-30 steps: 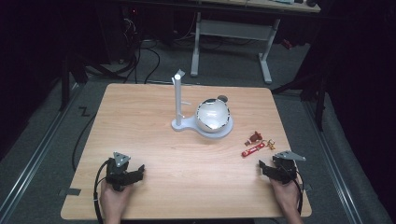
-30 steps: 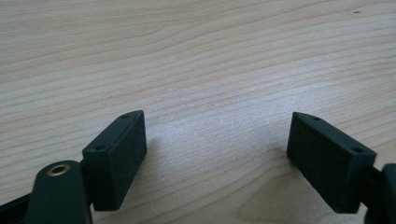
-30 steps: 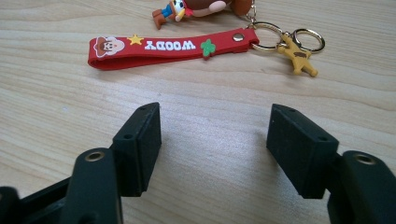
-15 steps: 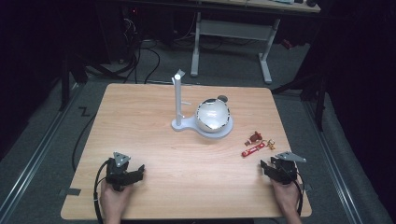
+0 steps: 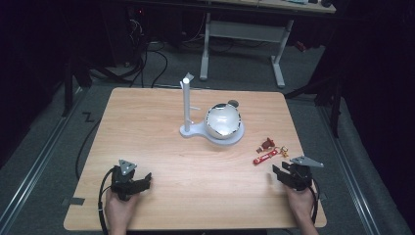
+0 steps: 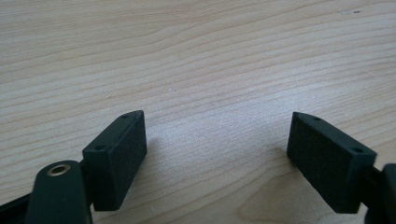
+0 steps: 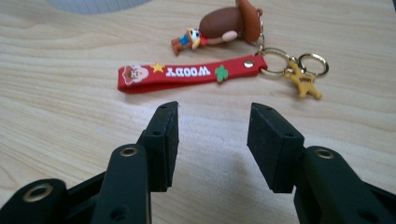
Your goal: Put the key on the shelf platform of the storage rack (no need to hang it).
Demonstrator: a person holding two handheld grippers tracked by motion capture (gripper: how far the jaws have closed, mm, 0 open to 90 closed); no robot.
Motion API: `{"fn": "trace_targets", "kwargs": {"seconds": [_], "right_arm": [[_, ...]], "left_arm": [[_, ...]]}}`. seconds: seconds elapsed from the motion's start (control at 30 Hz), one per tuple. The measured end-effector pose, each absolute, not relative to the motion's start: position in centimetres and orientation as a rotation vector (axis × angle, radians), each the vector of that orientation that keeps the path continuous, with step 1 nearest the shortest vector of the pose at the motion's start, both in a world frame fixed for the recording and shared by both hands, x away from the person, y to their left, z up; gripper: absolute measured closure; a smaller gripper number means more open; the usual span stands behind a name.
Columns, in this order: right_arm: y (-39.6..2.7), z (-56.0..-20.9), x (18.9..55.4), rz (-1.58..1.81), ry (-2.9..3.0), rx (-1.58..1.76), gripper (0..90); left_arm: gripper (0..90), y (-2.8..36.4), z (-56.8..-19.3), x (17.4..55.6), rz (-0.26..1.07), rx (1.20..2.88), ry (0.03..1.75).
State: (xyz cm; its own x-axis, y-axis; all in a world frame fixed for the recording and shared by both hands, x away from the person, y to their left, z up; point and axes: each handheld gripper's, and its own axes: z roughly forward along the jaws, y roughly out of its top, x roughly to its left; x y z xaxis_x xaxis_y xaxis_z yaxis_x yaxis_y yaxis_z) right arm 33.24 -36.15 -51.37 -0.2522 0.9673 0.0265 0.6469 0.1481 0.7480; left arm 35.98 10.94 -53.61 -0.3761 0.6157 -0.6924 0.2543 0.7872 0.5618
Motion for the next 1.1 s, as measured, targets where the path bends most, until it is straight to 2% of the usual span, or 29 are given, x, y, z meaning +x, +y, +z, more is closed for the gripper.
{"fn": "trace_targets", "kwargs": {"seconds": [0.47, 1.1], "right_arm": [[-36.4, -49.4, 35.2, 0.928, 1.976, 1.493, 55.2], [-36.3, -48.0, 39.5, 0.951, 1.984, 1.501, 62.1]], "left_arm": [[19.8, 10.8, -53.6, 36.0, 0.444, 0.645, 1.972], [19.8, 10.8, -53.6, 36.0, 0.444, 0.646, 1.971]]}}
